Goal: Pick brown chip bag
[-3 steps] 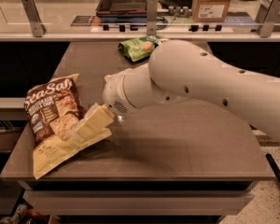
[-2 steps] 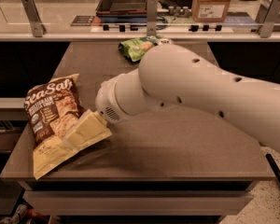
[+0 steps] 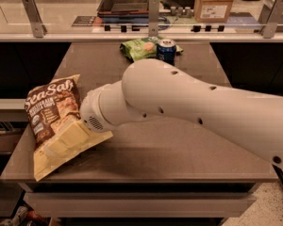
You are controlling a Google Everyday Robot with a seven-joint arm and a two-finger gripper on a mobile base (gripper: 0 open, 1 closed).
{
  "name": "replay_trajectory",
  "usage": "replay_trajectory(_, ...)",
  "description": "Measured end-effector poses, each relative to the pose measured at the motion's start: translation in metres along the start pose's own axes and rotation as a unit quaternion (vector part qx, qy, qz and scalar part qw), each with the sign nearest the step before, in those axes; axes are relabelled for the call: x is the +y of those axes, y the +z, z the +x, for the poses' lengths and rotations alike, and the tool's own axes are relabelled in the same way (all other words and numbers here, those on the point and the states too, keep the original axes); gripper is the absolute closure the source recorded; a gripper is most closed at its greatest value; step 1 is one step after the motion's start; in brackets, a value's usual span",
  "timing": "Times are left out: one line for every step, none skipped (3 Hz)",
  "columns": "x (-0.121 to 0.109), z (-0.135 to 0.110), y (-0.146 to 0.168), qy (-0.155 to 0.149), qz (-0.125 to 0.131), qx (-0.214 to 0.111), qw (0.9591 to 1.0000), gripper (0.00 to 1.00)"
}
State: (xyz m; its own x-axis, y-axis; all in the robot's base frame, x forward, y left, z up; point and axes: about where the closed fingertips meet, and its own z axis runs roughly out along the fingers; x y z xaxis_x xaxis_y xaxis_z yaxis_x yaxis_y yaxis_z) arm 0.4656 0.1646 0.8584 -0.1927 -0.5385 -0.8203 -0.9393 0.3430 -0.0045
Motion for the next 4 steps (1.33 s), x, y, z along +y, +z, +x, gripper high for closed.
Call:
replay_trajectory(-0.0080, -0.0120, 0.0215, -0.018, -0.017, -0.015, 0.9996, 0.00)
replay_trajectory(-0.0066, -0.0132, 0.0204, -0.019, -0.016, -0.015, 0.9996, 0.18)
replay_trajectory(-0.0051, -0.0151, 0.0197, -0.021, -0.016, -0.015, 0.9995, 0.42)
replay_trajectory(-0.0036, -0.0169, 0.0189, -0.024, -0.015, -0.016, 0.9995, 0.64)
